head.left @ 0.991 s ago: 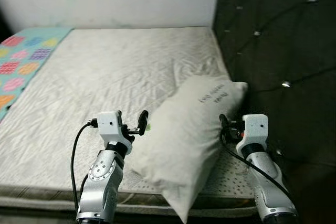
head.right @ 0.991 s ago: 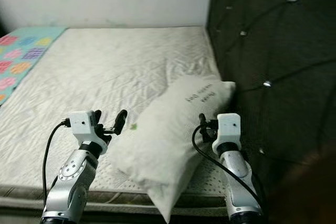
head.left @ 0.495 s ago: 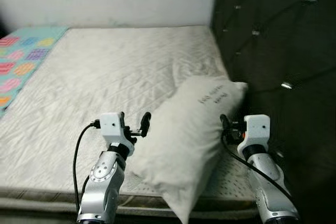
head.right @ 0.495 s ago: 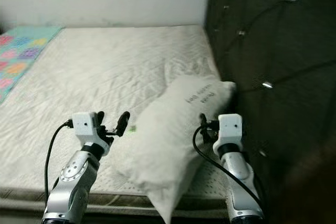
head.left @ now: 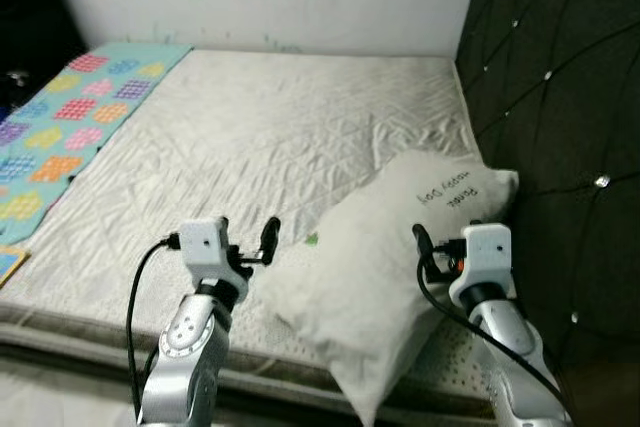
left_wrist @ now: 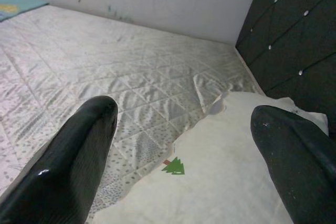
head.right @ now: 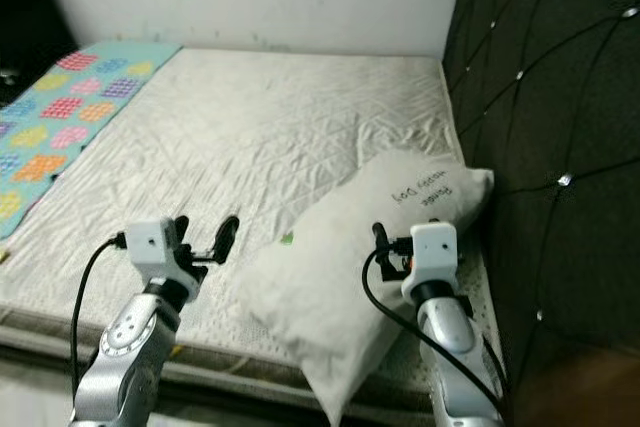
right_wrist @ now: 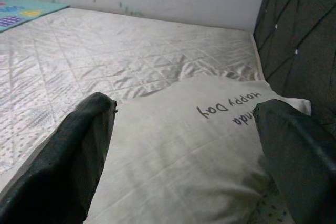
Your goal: Clean up the room
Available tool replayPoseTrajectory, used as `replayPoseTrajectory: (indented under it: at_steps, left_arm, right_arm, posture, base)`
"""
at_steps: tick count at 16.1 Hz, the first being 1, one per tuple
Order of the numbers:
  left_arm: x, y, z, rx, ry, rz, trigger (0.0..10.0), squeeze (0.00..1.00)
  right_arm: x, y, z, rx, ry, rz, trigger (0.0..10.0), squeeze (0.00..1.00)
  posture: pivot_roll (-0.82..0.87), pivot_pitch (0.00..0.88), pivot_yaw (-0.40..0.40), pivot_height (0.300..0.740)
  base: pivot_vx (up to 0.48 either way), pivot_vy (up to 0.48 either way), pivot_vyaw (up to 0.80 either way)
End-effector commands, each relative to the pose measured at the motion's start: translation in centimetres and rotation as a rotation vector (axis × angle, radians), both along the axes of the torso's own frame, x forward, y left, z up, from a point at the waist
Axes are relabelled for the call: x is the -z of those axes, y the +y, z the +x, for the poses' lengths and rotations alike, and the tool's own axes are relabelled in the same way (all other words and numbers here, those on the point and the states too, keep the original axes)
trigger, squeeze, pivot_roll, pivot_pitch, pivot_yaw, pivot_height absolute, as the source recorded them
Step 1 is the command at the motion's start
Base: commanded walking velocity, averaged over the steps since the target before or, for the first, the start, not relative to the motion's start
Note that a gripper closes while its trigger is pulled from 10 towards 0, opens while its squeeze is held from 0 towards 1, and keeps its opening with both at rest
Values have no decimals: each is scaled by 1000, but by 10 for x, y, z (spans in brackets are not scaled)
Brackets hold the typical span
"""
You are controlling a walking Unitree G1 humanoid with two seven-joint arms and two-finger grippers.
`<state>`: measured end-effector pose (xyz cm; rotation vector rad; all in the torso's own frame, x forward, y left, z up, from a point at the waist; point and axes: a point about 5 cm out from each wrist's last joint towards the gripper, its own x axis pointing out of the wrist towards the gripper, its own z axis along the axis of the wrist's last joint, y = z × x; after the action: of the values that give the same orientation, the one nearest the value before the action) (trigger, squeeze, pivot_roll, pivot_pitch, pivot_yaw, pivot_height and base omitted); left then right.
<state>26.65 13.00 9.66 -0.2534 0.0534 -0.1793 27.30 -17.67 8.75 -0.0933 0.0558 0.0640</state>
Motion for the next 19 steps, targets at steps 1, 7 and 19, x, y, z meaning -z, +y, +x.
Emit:
replayPoseTrajectory:
  at_steps: [1,7,19]
  left_arm:
    - [-2,4,0,-13,4,3,10000,0]
    - [-16,7,5,-31,-41,-14,10000,0]
    - [-25,10,13,-62,-60,-19,10000,0]
  right_arm:
    - [-2,4,-1,-27,4,13,10000,0]
    - [-7,7,3,-49,4,1,10000,0]
    - [-13,15,10,-117,-5,-24,10000,0]
  posture:
    - [-214,0,74,661]
    - [-201,0,64,651]
    - [-203,0,47,607]
  base:
    - [0,0,0]
    - [0,0,0]
    - [0,0,0]
